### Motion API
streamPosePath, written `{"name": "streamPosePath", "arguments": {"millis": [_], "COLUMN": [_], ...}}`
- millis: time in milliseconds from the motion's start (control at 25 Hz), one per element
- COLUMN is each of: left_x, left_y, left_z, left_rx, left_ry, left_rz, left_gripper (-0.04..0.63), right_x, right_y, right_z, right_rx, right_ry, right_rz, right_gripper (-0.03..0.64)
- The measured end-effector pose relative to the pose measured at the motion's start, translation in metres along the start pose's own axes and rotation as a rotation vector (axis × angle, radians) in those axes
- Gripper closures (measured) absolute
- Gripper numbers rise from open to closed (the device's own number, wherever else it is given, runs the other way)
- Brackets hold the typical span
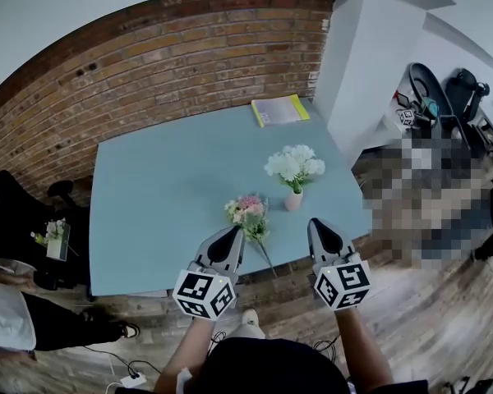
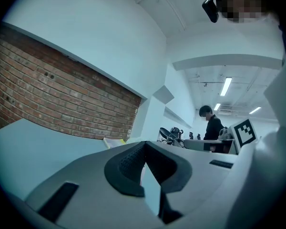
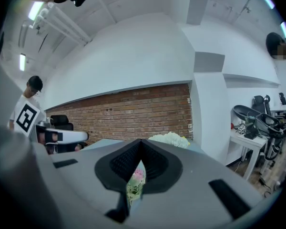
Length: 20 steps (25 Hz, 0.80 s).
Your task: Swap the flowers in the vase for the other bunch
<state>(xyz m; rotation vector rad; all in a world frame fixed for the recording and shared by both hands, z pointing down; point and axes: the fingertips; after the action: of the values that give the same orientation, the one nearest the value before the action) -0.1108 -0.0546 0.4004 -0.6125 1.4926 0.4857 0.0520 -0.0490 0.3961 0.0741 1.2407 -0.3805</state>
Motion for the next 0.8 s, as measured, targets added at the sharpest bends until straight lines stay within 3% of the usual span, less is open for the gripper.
{"name": "streamPosePath", "arguments": {"millis": [320, 800], "left_x": [-0.001, -0.004], "left_y": [-0.016, -0.035], "left_z": [-0.021, -0.014], "left_rx": [-0.035, -0.049], "left_ry": [-0.009, -0.007], "left_rz": [-0.003, -0.016], "left_gripper": [0.589, 0.589], "right_x": [-0.002, -0.001], "right_y": [-0.020, -0.026], "right_z": [-0.003, 0.018], "right_rx": [-0.021, -0.026], "right_ry": [-0.006, -0.013], "right_rz": [-0.001, -0.011], "right_gripper": [0.612, 0.612]}}
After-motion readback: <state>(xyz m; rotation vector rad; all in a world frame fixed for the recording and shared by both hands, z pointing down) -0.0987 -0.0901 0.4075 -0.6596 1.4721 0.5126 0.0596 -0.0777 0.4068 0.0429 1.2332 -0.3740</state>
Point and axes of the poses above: the fingertips, and each gripper's own axes: y backward along the fingers, z to its right, x out of its top, and after that the axes turned 15 degrees about -y, right-handed
